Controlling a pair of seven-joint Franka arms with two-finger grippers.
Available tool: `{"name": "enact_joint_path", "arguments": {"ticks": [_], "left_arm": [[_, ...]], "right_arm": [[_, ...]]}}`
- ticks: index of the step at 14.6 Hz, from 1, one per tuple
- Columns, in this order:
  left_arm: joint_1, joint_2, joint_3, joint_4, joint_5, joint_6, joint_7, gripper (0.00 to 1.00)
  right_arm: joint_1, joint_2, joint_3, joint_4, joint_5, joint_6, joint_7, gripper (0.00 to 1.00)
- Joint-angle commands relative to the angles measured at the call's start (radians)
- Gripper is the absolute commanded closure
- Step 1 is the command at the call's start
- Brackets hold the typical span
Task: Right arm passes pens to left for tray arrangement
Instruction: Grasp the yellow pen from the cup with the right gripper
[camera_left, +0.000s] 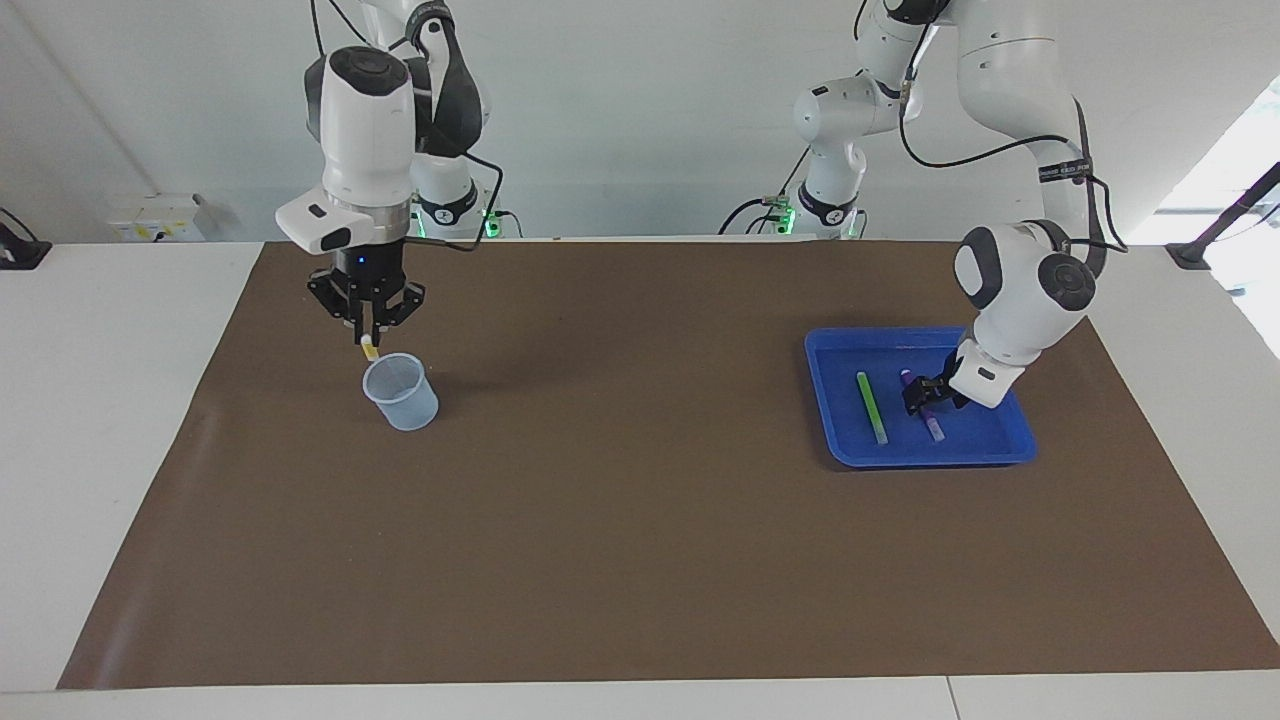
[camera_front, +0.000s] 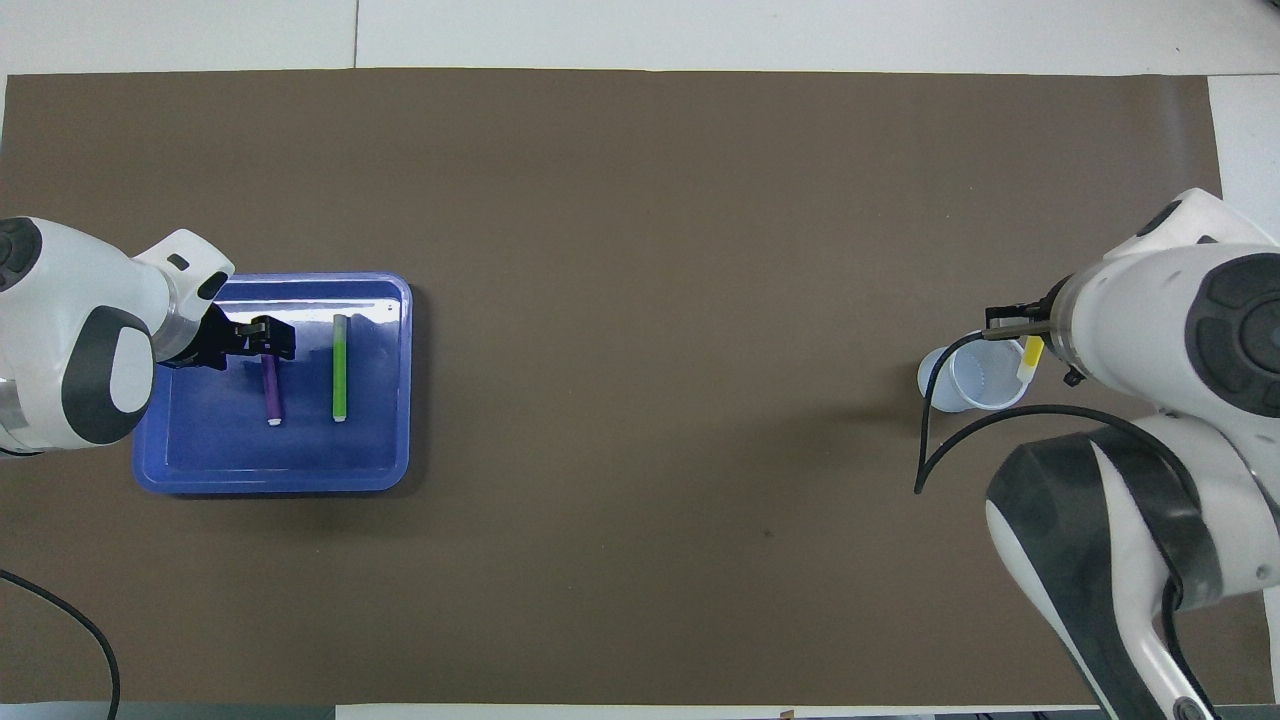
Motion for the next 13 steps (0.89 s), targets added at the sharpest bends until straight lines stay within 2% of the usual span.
{"name": "enact_joint_path", "arguments": {"ticks": [1, 3, 5, 7, 9, 13], "left_arm": [[-0.005, -0.034, 0.0, 0.059, -0.032, -0.127, -0.008, 0.11], [-0.006, -0.058, -0.002, 0.102, -0.081, -0.214, -0.028, 0.11], [-0.006, -0.097, -0.005, 0.13, -0.121, -0.294, -0.091, 0.11], [-0.023, -0.146, -0.006, 0.153, -0.196, -0.366, -0.201, 0.11], [-0.046, -0.198, -0.008, 0.148, -0.253, -0.385, -0.362, 0.11], [-0.121, -0.284, -0.006, 0.147, -0.357, -0.371, -0.782, 0.11]], "right_arm": [[-0.003, 0.028, 0.004, 0.071, 0.114, -0.025, -0.021, 1.0], [-0.003, 0.039, 0.001, 0.073, 0.28, 0.024, -0.009, 1.0], [-0.003, 0.05, 0.001, 0.076, 0.384, 0.04, 0.066, 1.0], [0.003, 0.054, 0.009, 0.096, 0.513, 0.049, 0.286, 1.0], [0.004, 0.067, 0.07, 0.108, 0.617, 0.102, 0.493, 1.0], [0.006, 0.146, 0.171, 0.227, 0.684, 0.156, 0.898, 1.0]]}}
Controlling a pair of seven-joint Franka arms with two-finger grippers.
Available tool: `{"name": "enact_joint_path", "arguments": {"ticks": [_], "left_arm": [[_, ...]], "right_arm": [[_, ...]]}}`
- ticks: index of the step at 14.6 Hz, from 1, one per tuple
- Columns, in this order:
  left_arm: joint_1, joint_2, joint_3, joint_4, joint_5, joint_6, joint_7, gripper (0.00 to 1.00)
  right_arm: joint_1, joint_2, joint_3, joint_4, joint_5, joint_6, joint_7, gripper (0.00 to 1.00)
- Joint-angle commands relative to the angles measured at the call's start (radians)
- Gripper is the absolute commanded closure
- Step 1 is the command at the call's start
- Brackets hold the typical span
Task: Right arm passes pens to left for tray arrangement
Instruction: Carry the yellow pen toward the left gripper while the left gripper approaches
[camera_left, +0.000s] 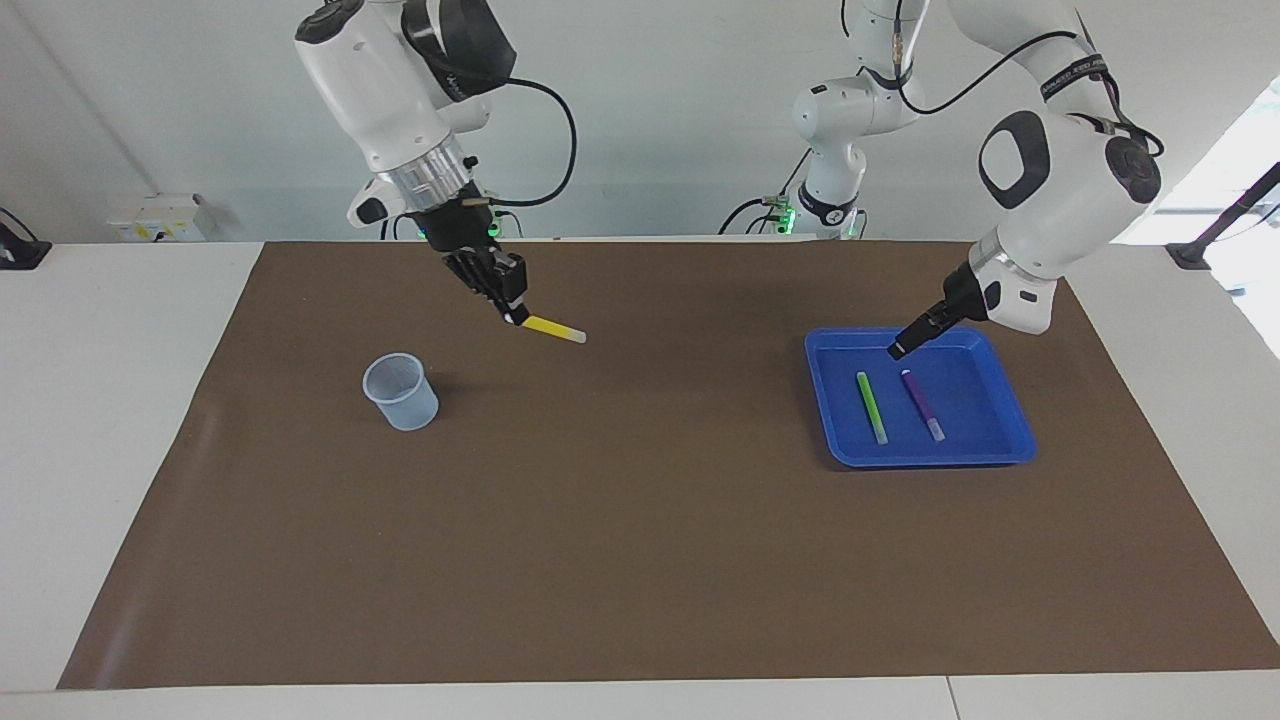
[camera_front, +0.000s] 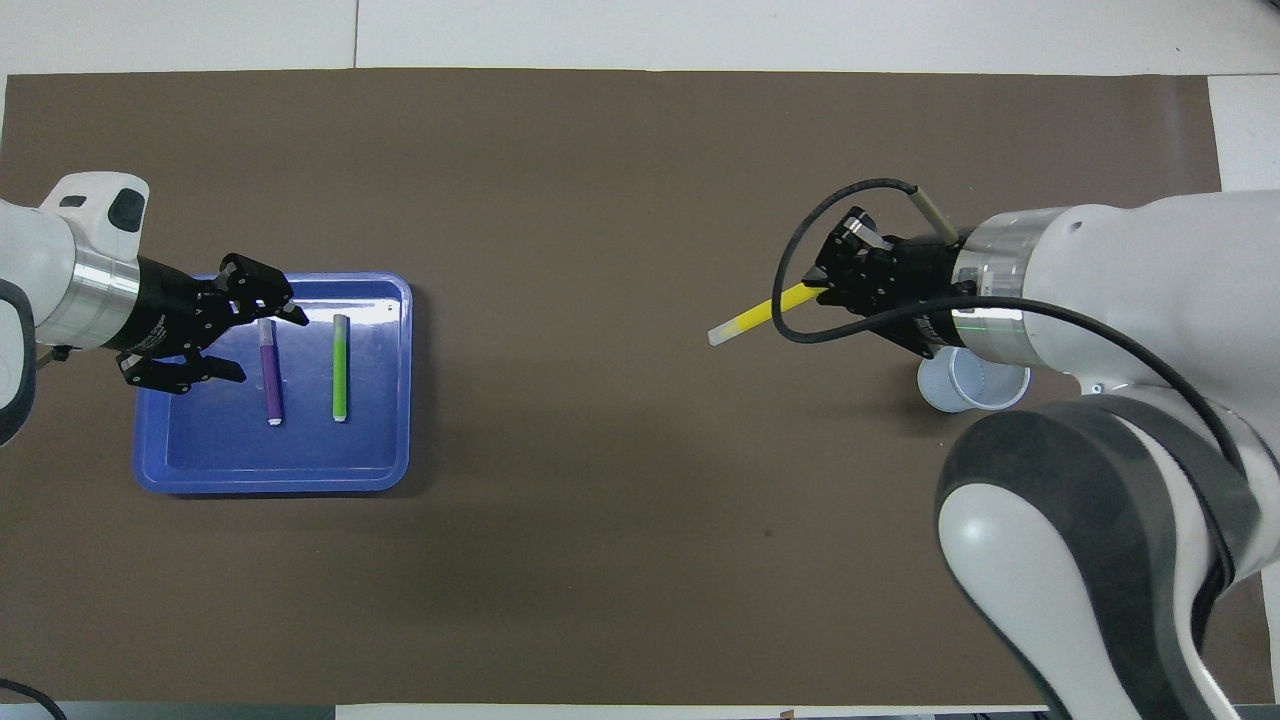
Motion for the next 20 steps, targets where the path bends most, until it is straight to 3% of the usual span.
{"name": "enact_joint_path", "arguments": {"ticks": [1, 4, 9, 14, 20], "left_arm": [[-0.058, -0.068, 0.007, -0.01, -0.064, 0.0, -0.309, 0.11], [-0.138, -0.109, 0.009, -0.011, -0.073, 0.063, -0.725, 0.11], [-0.216, -0.157, 0.006, -0.008, -0.07, 0.155, -1.228, 0.11], [-0.236, -0.263, -0.007, -0.019, -0.065, 0.126, -1.373, 0.11], [-0.236, -0.315, -0.083, -0.068, -0.058, 0.13, -1.507, 0.11]], "right_arm": [[-0.005, 0.089, 0.054, 0.134, 0.046, 0.013, 0.264, 1.0], [-0.006, 0.115, 0.114, 0.174, 0.127, 0.061, 0.468, 1.0], [0.003, 0.132, 0.229, 0.173, 0.158, 0.073, 0.565, 1.0], [0.014, 0.141, 0.255, 0.16, 0.144, 0.076, 0.566, 1.0], [0.028, 0.141, 0.263, 0.157, 0.144, 0.075, 0.569, 1.0]]}}
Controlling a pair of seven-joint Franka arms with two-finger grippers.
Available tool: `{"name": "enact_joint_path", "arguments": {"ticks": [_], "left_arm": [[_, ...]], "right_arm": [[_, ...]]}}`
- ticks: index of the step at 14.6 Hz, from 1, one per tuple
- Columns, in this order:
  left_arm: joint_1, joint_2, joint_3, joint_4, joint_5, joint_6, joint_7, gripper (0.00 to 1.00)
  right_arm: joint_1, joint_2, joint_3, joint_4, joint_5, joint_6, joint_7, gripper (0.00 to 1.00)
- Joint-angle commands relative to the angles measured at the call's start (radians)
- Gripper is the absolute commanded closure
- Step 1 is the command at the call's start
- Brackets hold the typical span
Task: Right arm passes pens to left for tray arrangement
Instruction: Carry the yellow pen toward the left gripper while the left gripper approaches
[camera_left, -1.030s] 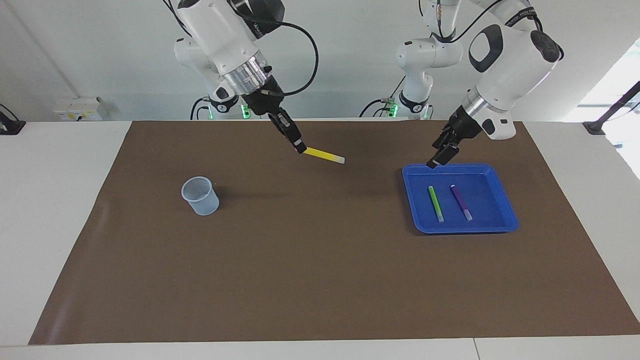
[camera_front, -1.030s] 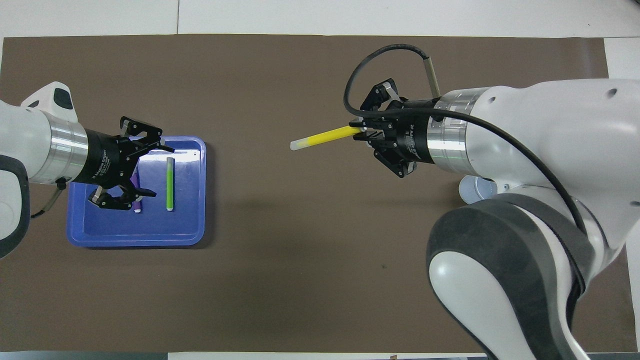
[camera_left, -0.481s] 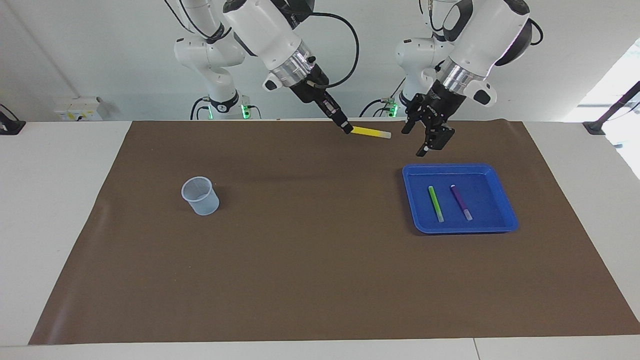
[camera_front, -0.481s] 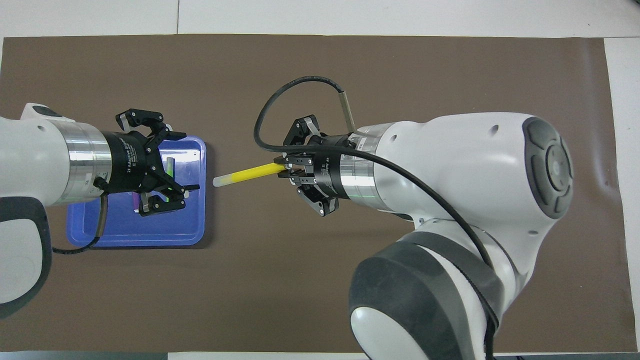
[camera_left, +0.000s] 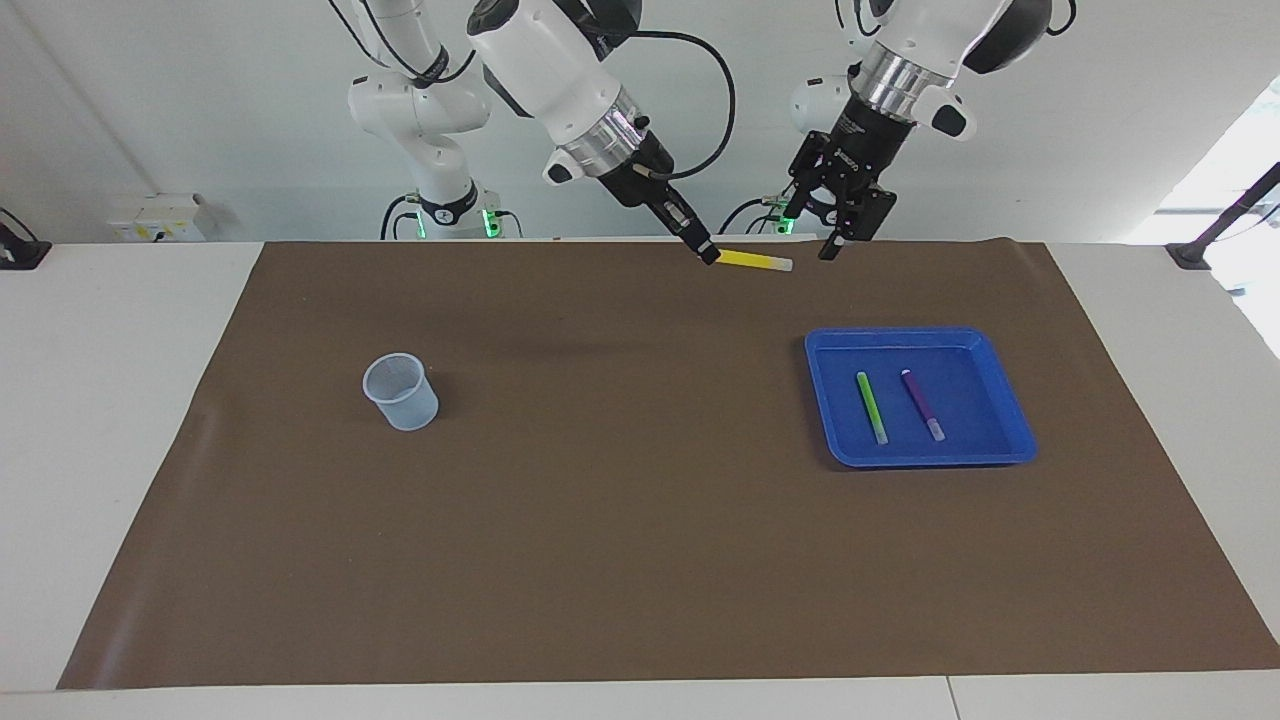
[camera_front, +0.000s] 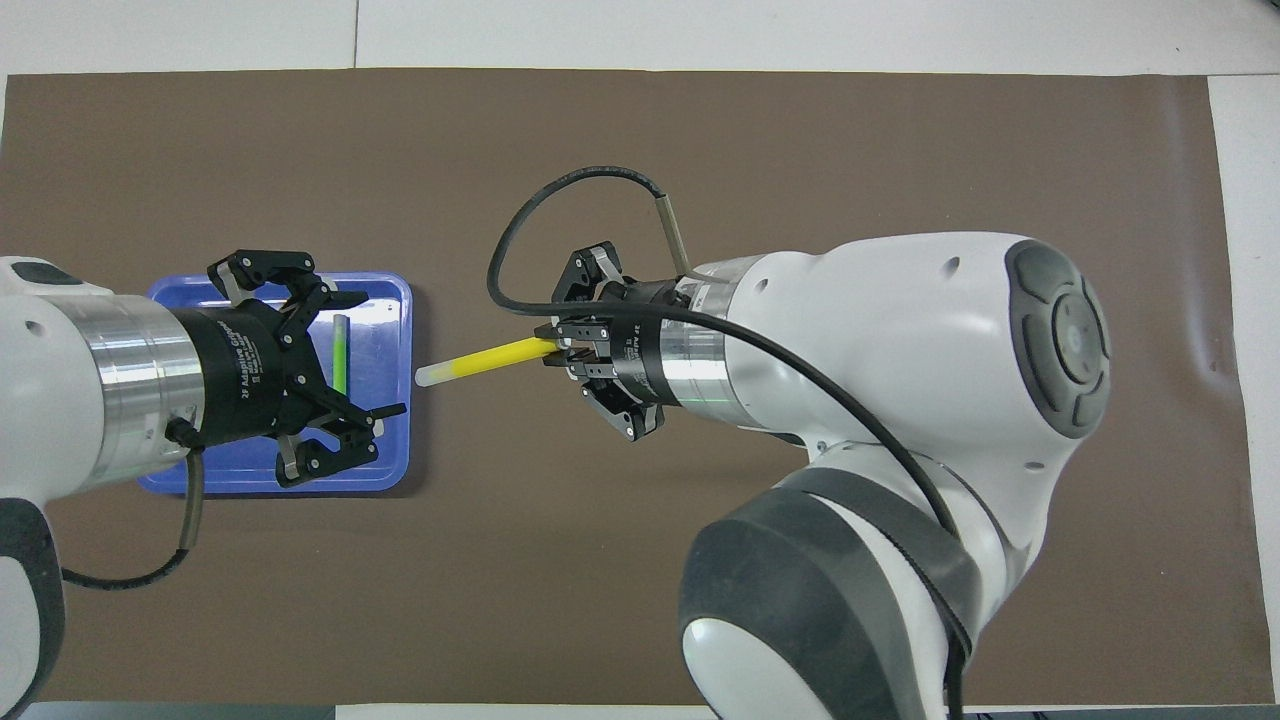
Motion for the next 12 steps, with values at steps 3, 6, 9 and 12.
{"name": "enact_joint_path", "arguments": {"ticks": [3, 6, 9, 12], "left_arm": [[-0.005, -0.041, -0.071, -0.086, -0.002, 0.034, -0.081, 0.11], [-0.016, -0.035, -0.08, -0.109, -0.001, 0.107, -0.142, 0.11], [-0.016, -0.033, -0.08, -0.123, -0.002, 0.123, -0.142, 0.11], [-0.016, -0.027, -0.08, -0.135, -0.001, 0.161, -0.142, 0.12]], "right_arm": [[-0.007, 0.004, 0.01, 0.001, 0.0, 0.01, 0.011, 1.0], [-0.007, 0.004, 0.01, -0.001, 0.0, 0.01, 0.008, 1.0], [-0.007, 0.004, 0.01, -0.005, -0.002, 0.011, 0.005, 1.0], [-0.007, 0.004, 0.01, -0.007, -0.002, 0.011, 0.003, 1.0]]}}
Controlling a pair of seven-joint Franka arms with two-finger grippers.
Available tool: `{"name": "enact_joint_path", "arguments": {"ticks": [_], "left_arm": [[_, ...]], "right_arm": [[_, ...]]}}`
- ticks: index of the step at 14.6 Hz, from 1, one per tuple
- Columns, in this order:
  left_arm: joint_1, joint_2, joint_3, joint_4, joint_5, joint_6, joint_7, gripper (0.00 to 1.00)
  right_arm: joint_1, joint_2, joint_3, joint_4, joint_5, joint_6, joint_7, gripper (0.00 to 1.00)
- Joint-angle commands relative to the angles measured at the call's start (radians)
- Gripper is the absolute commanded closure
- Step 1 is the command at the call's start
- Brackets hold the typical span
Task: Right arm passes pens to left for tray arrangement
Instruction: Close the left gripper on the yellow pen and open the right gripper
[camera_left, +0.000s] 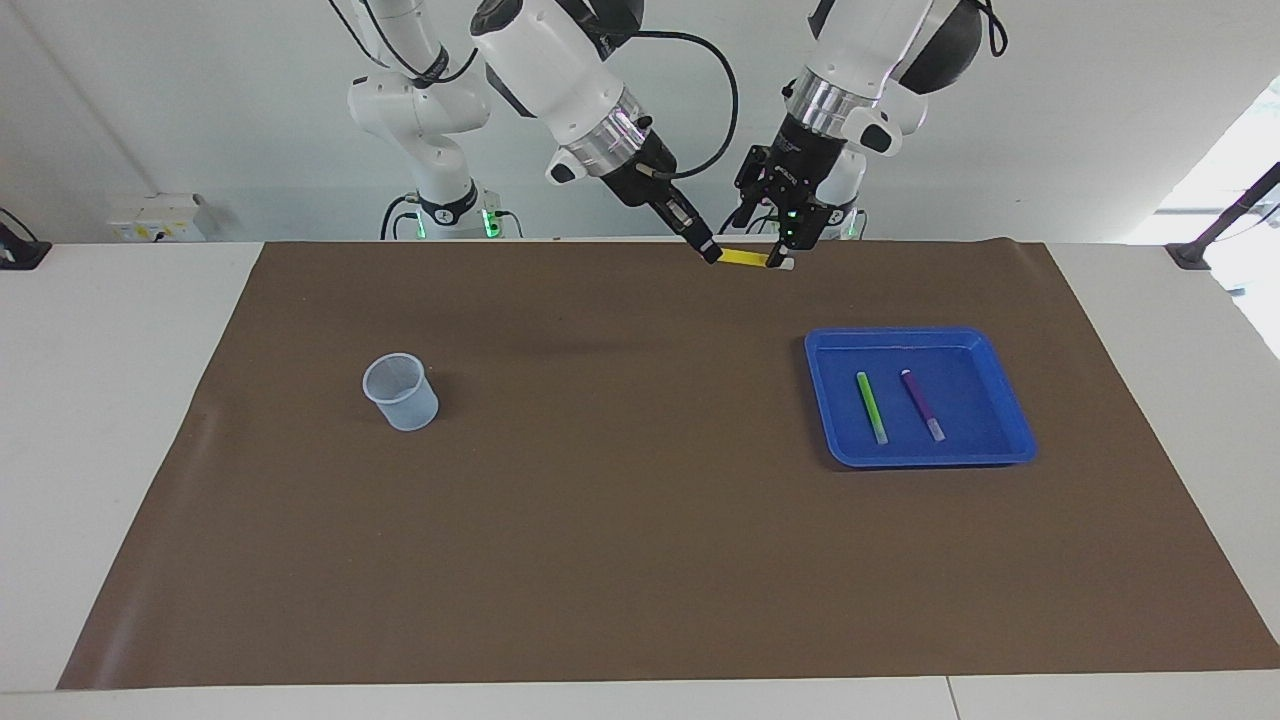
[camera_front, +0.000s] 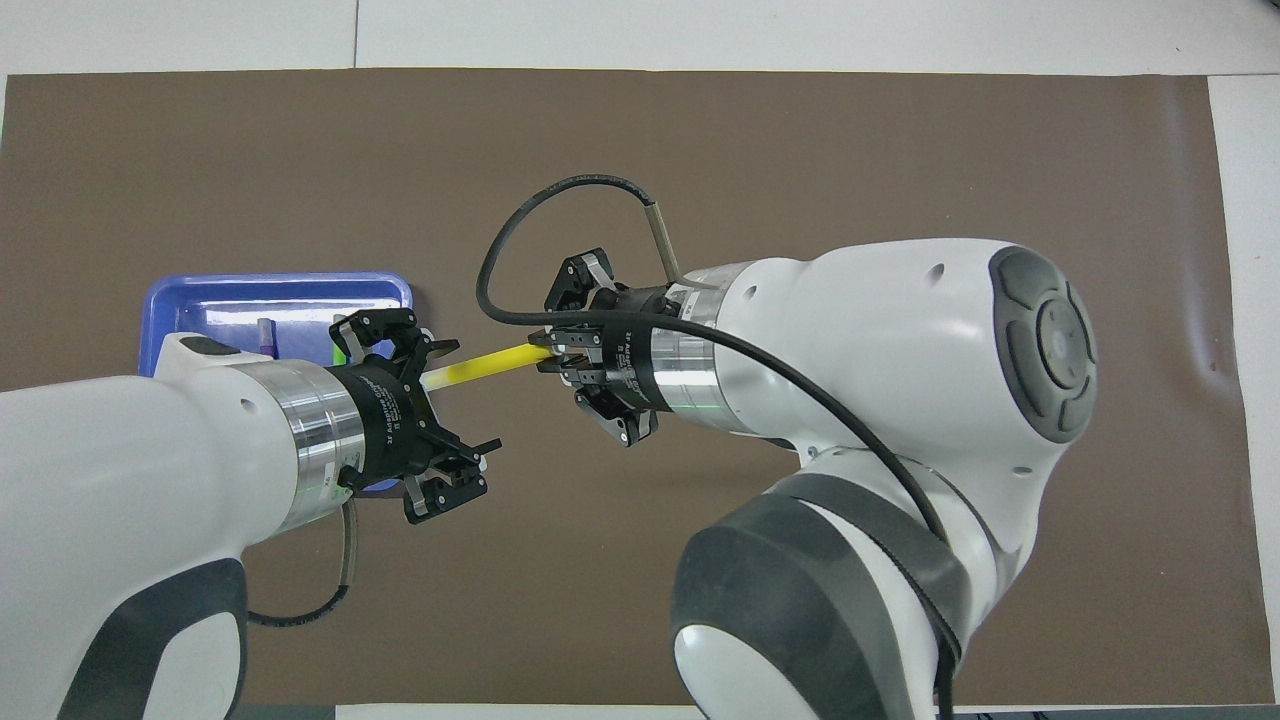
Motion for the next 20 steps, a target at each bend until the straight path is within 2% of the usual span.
{"name": "enact_joint_path", "arguments": {"ticks": [1, 13, 17, 20], "left_arm": [[-0.012, -0.016, 0.008, -0.037, -0.002, 0.052, -0.017, 0.12], [-0.01, 0.023, 0.008, -0.058, -0.001, 0.149, -0.003, 0.19], [-0.012, 0.023, 0.008, -0.058, -0.001, 0.137, 0.0, 0.24], [-0.012, 0.021, 0.006, -0.046, -0.001, 0.131, -0.005, 0.24]], "right_arm": [[-0.007, 0.002, 0.01, -0.006, -0.002, 0.011, 0.001, 1.0], [-0.006, 0.002, 0.01, -0.018, -0.005, 0.025, -0.002, 1.0], [-0.006, 0.002, 0.01, -0.018, -0.005, 0.025, -0.002, 1.0], [-0.006, 0.002, 0.01, -0.018, -0.005, 0.025, -0.002, 1.0]]}}
